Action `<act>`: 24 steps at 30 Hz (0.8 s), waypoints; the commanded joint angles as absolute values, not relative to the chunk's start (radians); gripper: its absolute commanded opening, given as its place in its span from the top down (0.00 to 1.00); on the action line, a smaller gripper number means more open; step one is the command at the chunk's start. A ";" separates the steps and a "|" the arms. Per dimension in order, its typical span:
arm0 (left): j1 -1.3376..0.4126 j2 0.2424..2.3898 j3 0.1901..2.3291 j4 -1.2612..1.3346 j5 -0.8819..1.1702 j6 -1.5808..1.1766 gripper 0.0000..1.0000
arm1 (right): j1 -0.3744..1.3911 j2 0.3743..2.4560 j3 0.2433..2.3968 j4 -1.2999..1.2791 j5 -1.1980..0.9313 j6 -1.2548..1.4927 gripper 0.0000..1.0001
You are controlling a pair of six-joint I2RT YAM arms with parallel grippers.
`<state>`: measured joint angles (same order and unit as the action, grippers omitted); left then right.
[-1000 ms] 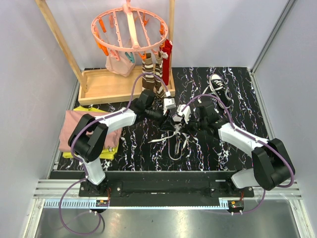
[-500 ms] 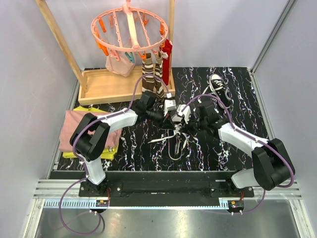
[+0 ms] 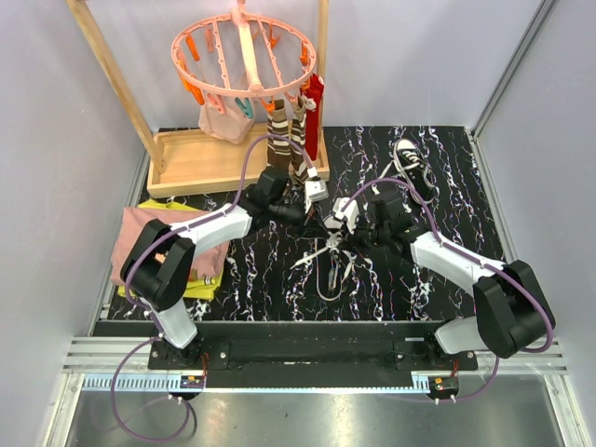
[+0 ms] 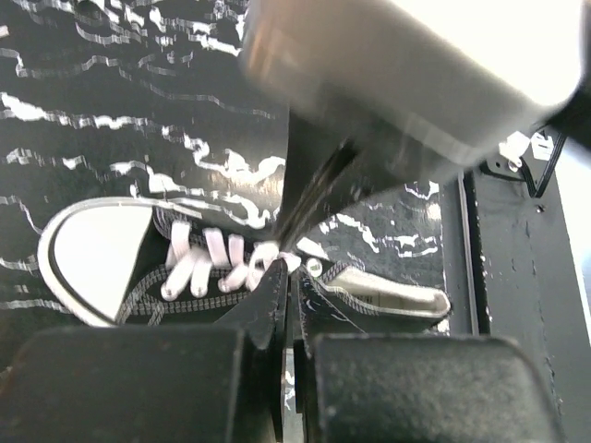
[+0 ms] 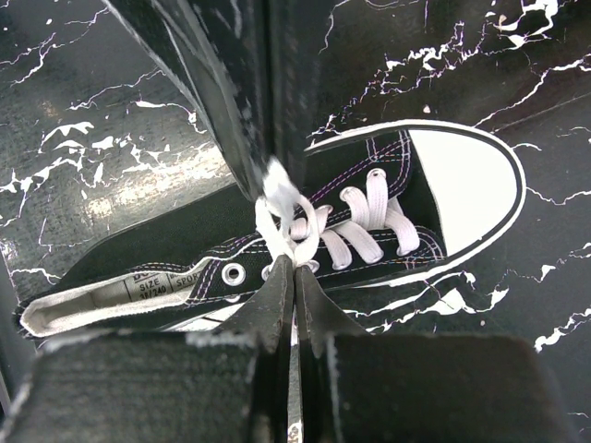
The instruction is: Tie the shoes
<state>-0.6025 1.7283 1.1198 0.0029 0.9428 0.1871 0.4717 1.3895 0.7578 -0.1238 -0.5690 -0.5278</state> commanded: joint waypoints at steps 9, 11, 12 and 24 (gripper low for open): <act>-0.551 1.699 1.057 -0.100 0.937 0.293 0.98 | 0.465 1.354 0.753 -0.083 -0.583 -0.555 1.00; -0.549 1.721 1.066 -0.086 0.933 0.262 0.96 | 0.465 1.364 0.756 -0.083 -0.589 -0.561 1.00; -0.549 1.724 1.071 -0.080 0.937 0.255 0.95 | 0.465 1.365 0.756 -0.084 -0.591 -0.572 1.00; -0.511 1.655 1.060 0.069 1.078 0.210 0.48 | 0.466 1.362 0.761 -0.086 -0.615 -0.600 1.00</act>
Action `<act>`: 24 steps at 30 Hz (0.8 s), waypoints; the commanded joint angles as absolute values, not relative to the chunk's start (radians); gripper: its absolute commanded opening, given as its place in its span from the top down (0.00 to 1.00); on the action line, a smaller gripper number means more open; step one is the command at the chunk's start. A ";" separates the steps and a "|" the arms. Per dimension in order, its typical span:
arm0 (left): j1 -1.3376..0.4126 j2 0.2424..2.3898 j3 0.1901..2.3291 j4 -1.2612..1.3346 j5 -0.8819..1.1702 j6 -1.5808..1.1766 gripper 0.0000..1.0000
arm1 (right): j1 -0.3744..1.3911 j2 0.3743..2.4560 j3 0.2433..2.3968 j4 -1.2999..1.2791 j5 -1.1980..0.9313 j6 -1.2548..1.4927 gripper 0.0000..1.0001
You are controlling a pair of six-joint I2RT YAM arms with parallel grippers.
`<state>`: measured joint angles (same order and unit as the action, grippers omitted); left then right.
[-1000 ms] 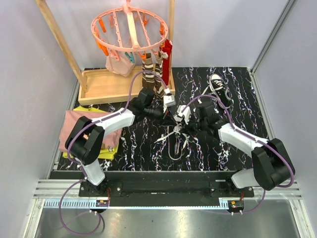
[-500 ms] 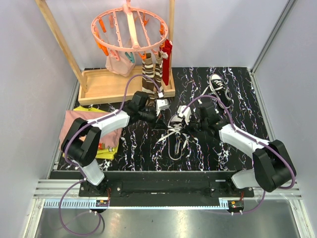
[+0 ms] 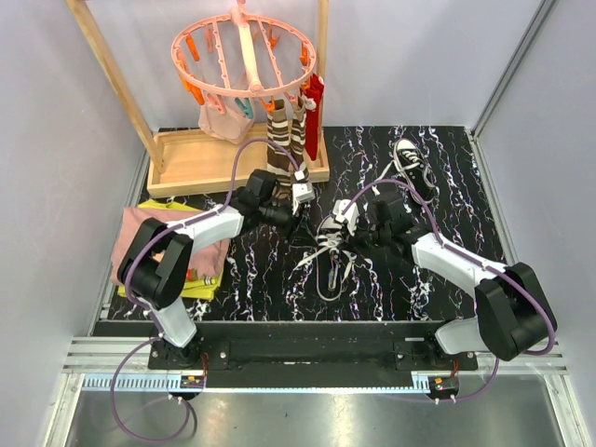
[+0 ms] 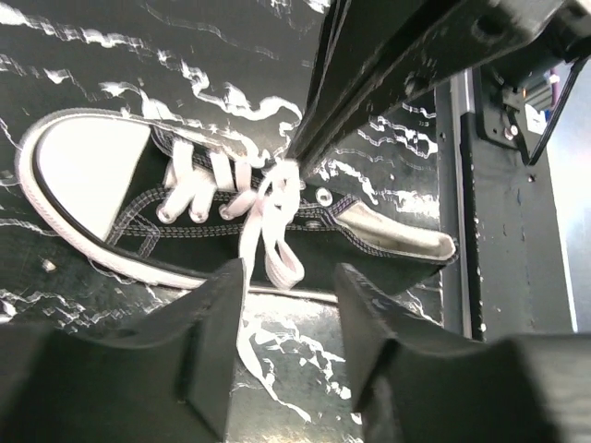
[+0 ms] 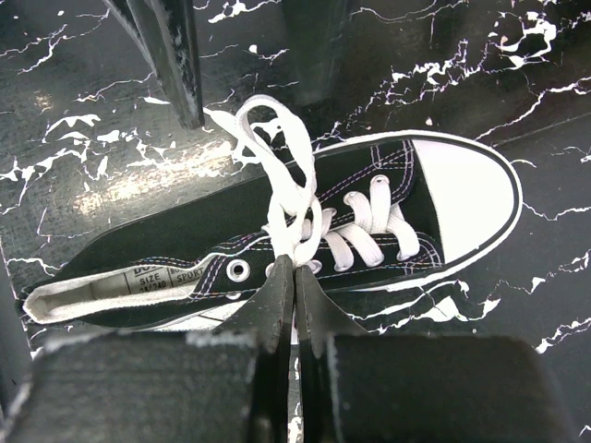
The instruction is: Tie the shoes
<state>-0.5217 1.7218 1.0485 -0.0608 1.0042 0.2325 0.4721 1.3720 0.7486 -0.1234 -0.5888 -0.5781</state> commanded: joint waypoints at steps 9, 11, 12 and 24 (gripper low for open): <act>-0.522 1.769 1.219 0.040 1.042 0.199 0.40 | 0.469 1.353 0.752 -0.084 -0.620 -0.606 1.00; -0.538 1.807 1.255 0.002 1.042 0.227 0.40 | 0.469 1.351 0.749 -0.083 -0.618 -0.610 1.00; -0.546 1.815 1.262 -0.021 1.040 0.235 0.39 | 0.471 1.348 0.749 -0.084 -0.620 -0.612 1.00; -0.594 1.910 1.315 -0.146 1.025 0.313 0.45 | 0.472 1.327 0.735 -0.083 -0.615 -0.638 1.00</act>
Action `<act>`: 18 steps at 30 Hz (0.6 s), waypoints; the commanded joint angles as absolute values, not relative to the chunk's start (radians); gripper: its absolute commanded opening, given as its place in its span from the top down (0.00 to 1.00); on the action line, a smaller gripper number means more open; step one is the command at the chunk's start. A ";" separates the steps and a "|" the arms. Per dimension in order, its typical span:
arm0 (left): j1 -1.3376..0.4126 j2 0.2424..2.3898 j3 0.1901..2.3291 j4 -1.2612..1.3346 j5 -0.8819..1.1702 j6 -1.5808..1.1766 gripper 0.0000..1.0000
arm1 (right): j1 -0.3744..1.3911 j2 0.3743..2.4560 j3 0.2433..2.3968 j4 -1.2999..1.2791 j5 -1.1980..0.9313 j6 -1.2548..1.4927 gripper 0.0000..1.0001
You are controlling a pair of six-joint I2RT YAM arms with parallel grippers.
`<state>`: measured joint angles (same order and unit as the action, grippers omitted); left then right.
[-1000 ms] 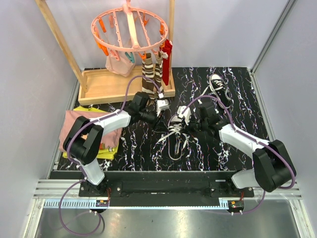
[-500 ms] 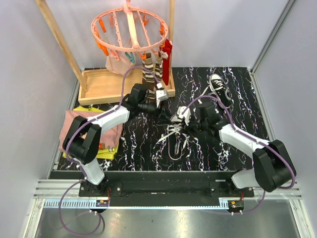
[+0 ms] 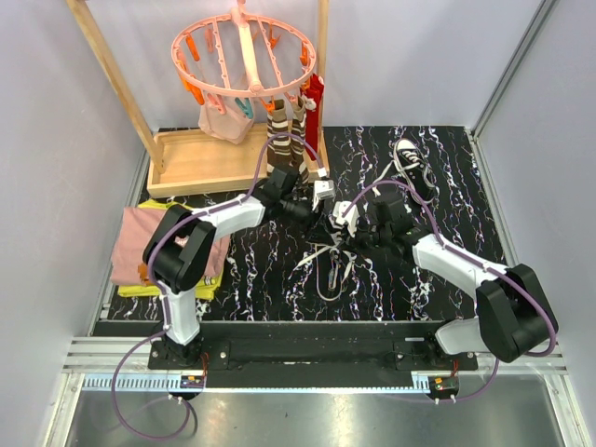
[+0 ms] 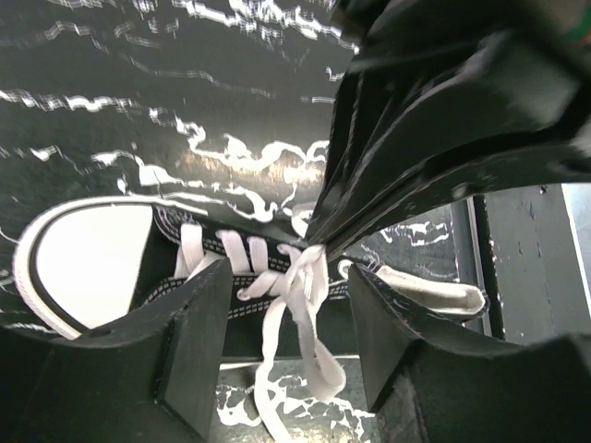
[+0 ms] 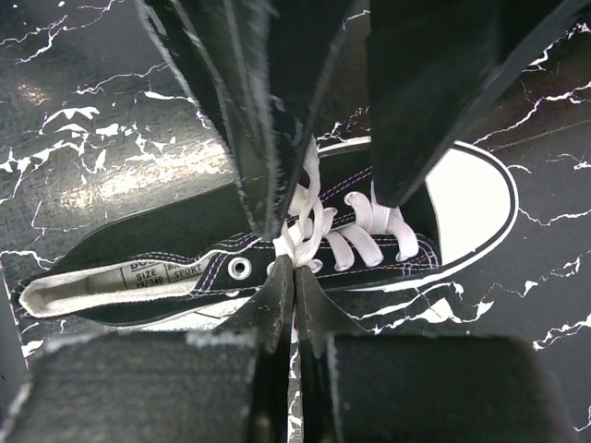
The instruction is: Tie the shoes
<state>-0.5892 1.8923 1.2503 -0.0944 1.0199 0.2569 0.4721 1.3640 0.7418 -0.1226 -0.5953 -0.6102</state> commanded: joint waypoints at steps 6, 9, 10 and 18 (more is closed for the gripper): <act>-0.609 1.939 1.336 -0.181 1.015 0.331 0.51 | 0.479 1.318 0.727 -0.072 -0.615 -0.653 1.00; -0.609 1.950 1.341 -0.181 1.019 0.321 0.55 | 0.482 1.310 0.721 -0.069 -0.615 -0.664 1.00; -0.609 1.953 1.344 -0.184 1.025 0.322 0.56 | 0.482 1.312 0.716 -0.068 -0.617 -0.672 1.00; -0.617 1.959 1.347 -0.198 1.031 0.334 0.68 | 0.486 1.305 0.710 -0.061 -0.612 -0.673 1.00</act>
<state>-0.6106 1.9541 1.3029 -0.1982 1.0138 0.3168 0.4778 1.3354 0.7143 -0.1001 -0.5953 -0.6533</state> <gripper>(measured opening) 0.337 0.011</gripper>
